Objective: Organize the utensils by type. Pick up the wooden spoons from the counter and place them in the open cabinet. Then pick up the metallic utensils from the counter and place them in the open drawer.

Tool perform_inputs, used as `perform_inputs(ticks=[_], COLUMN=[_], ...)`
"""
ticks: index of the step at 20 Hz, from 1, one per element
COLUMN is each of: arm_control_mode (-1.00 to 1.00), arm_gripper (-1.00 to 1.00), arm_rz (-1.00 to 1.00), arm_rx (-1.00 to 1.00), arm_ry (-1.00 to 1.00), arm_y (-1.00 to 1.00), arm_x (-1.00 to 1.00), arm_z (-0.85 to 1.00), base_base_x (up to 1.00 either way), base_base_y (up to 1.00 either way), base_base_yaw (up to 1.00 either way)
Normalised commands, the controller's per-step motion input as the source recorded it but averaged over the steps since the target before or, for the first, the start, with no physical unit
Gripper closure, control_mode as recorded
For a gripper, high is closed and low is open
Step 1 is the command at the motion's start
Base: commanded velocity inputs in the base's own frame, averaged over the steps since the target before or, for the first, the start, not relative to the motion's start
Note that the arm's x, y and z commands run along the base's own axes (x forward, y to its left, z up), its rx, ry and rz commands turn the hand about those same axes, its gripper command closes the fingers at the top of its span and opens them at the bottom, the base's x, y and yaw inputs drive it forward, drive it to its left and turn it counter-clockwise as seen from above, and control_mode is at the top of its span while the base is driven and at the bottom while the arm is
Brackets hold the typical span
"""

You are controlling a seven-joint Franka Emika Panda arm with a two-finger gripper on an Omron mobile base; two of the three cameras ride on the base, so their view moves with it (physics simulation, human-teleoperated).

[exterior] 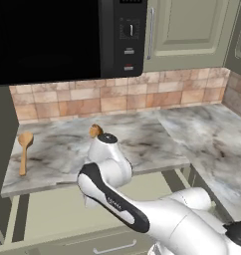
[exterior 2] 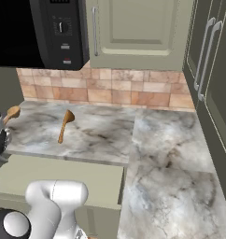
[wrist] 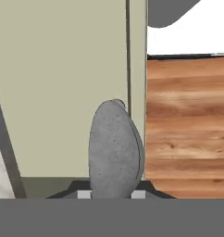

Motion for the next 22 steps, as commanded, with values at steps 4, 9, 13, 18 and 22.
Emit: perform_inputs(ticks=[4,9,13,18,22], arm_control_mode=[-1.0,-1.0,-1.0,-1.0,-1.0], arm_gripper=[1.0,1.0,1.0,1.0,1.0], arm_rz=[-0.03,-0.03,0.0,0.0,0.0], arm_rx=[-0.07,-0.12,-0.01,0.0,-0.09], arm_ry=[0.01,0.0,0.04,0.06,0.14], arm_y=[0.16,0.34,0.1,0.02,0.29], arm_x=[0.13,0.33,0.36,0.42,0.3], arm_z=[-0.67,-0.76,-0.28,-0.15,-0.77], base_base_x=[0.0,0.0,0.0,0.0,0.0], base_base_y=[0.0,0.0,0.0,0.0,0.0], base_base_yaw=[0.0,0.0,0.0,0.0,0.0])
